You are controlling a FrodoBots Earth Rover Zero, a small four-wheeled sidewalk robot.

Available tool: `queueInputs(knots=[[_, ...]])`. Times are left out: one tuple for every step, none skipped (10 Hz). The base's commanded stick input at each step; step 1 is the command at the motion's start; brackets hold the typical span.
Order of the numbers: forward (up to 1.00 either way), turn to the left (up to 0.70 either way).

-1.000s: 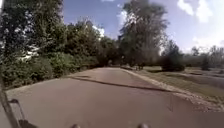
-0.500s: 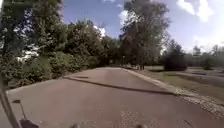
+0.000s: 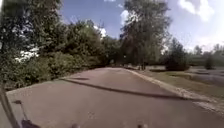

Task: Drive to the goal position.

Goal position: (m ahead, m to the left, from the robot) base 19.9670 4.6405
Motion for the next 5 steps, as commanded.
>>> queueInputs(knots=[[0.70,0.00],[0.70,0.00],[0.70,0.00],[0.70,0.00],[0.70,0.00]])
